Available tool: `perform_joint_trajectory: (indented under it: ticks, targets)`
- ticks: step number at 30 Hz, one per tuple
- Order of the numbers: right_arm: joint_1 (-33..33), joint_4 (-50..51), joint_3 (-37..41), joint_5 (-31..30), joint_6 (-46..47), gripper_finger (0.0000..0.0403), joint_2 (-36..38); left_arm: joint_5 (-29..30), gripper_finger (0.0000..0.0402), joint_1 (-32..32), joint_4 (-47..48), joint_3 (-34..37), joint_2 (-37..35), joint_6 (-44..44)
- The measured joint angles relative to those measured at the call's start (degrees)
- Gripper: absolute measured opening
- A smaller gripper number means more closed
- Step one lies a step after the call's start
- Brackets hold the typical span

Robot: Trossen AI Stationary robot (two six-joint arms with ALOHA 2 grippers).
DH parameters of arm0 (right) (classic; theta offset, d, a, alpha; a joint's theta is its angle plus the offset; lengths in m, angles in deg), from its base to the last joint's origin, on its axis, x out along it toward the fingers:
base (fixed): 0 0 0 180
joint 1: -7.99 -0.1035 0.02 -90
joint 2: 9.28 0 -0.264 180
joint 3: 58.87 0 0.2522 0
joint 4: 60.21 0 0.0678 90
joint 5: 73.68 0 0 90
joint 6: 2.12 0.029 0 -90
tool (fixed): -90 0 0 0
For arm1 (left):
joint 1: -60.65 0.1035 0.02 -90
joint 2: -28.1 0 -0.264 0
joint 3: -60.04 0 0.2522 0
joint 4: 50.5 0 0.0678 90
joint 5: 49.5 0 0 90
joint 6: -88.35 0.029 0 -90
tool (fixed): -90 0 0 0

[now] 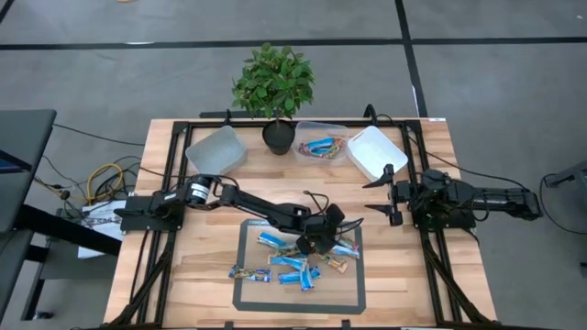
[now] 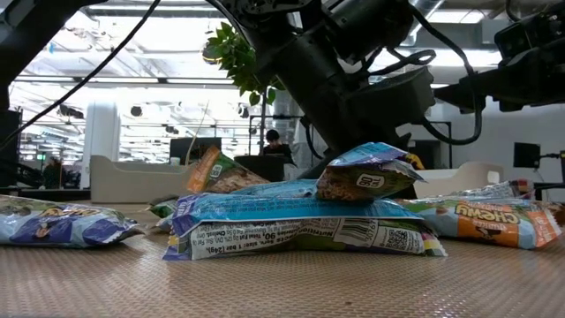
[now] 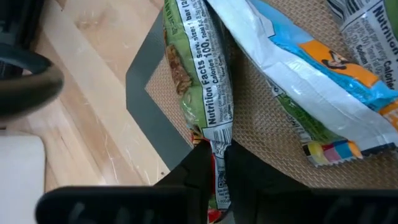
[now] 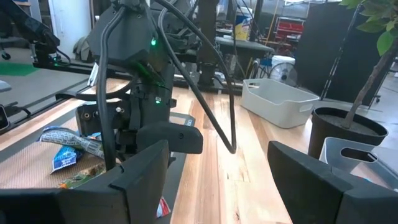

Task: Pick and place Granola Bars by type
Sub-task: Put the red granola bar into the transparent bin

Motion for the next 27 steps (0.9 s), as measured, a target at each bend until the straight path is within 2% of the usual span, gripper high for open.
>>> perform_joint_trajectory:
  ticks: [13,23,27]
  targets:
    - [0.0,0.0,0.0,0.04,0.0,0.027,0.01,12.35,0.0027,-0.06,2.71,0.04,-5.49,-3.4]
    - [-0.02,0.0,0.0,0.08,0.0,0.027,0.01,18.8,0.0027,3.9,10.61,0.02,-10.16,-13.56]
    - [0.0,0.0,0.0,0.07,0.0,0.027,0.0,21.95,0.0027,6.81,10.72,-0.07,-10.66,-18.55]
